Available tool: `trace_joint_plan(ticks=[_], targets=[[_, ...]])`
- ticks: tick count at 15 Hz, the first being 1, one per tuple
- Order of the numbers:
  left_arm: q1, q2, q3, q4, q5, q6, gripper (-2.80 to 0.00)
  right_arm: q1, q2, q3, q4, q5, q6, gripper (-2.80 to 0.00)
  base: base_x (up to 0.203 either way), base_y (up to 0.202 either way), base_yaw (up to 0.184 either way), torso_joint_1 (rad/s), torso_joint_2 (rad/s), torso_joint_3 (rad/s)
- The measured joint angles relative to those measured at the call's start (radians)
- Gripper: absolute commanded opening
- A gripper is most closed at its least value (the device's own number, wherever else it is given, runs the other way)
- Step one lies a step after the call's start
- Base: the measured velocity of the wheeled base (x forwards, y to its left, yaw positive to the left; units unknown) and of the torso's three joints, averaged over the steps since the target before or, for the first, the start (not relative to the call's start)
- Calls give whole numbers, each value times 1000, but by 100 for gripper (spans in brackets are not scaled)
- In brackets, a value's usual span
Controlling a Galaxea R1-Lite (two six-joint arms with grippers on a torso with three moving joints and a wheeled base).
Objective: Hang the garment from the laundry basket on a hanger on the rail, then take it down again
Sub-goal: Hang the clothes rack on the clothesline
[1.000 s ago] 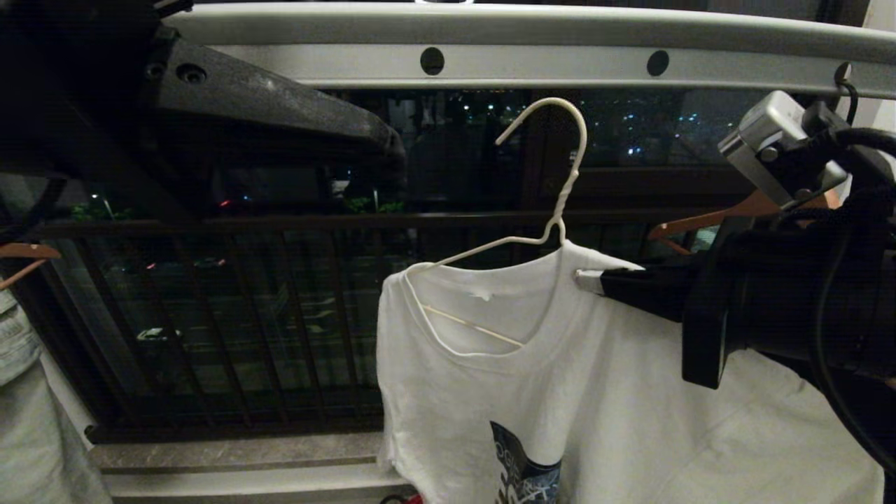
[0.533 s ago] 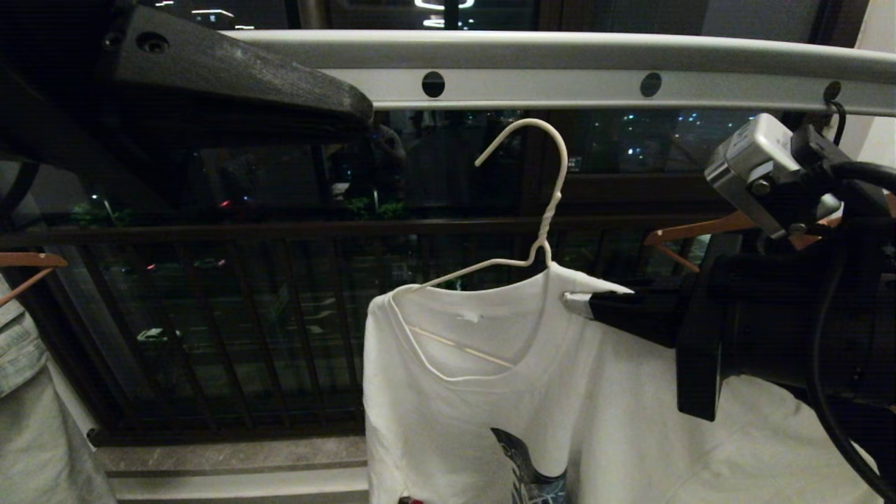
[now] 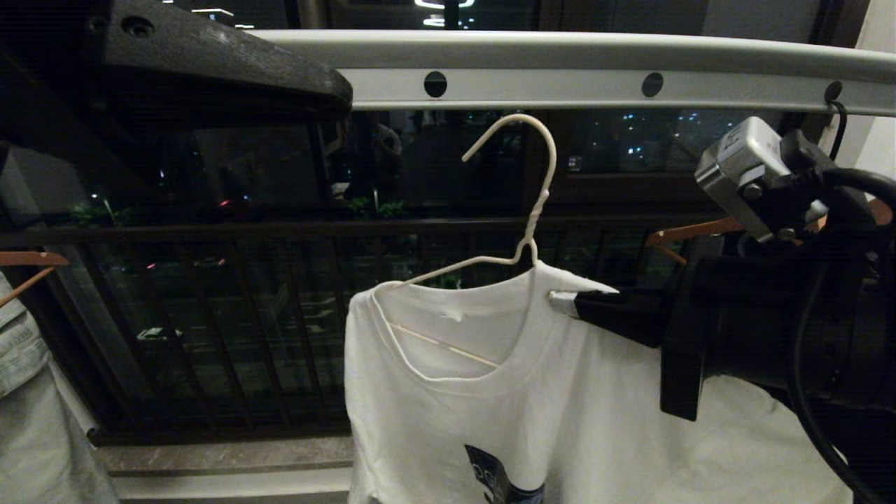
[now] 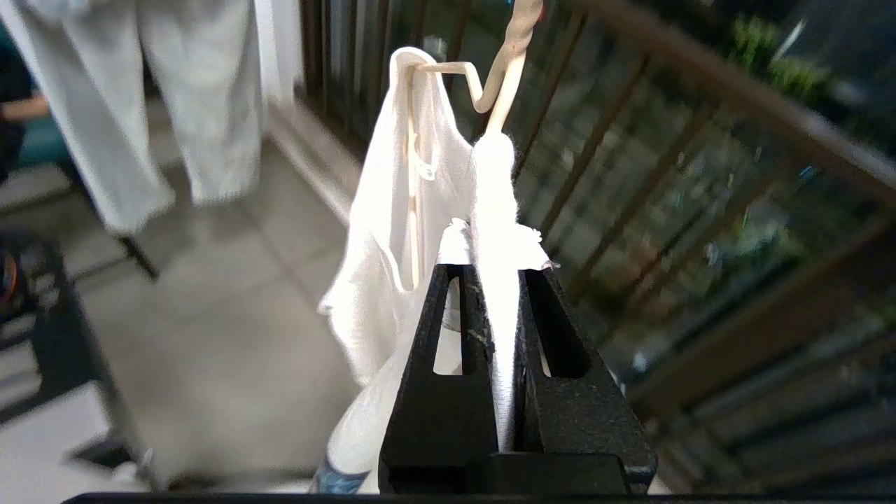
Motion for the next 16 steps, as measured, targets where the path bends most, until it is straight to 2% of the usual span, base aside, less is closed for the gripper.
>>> trace_joint_plan(ticks=[3,6,10,16], targets=[[-1,-27,-1,1,3,0,-280,22,22,-28,-73,-36,0,-280,0,0,0,0,0,0],[1,-60,1,1,11,0,-280,49,76,-107,-79,-151,2,-280,0,0,0,0,0,0],[1,-100,-3,-1,112,1,-280,57,162,-202,-78,-217,3,-280,0,0,0,0,0,0],[2,-158,-11,-2,145,1,-280,56,270,-287,-78,-290,3,-280,0,0,0,0,0,0]])
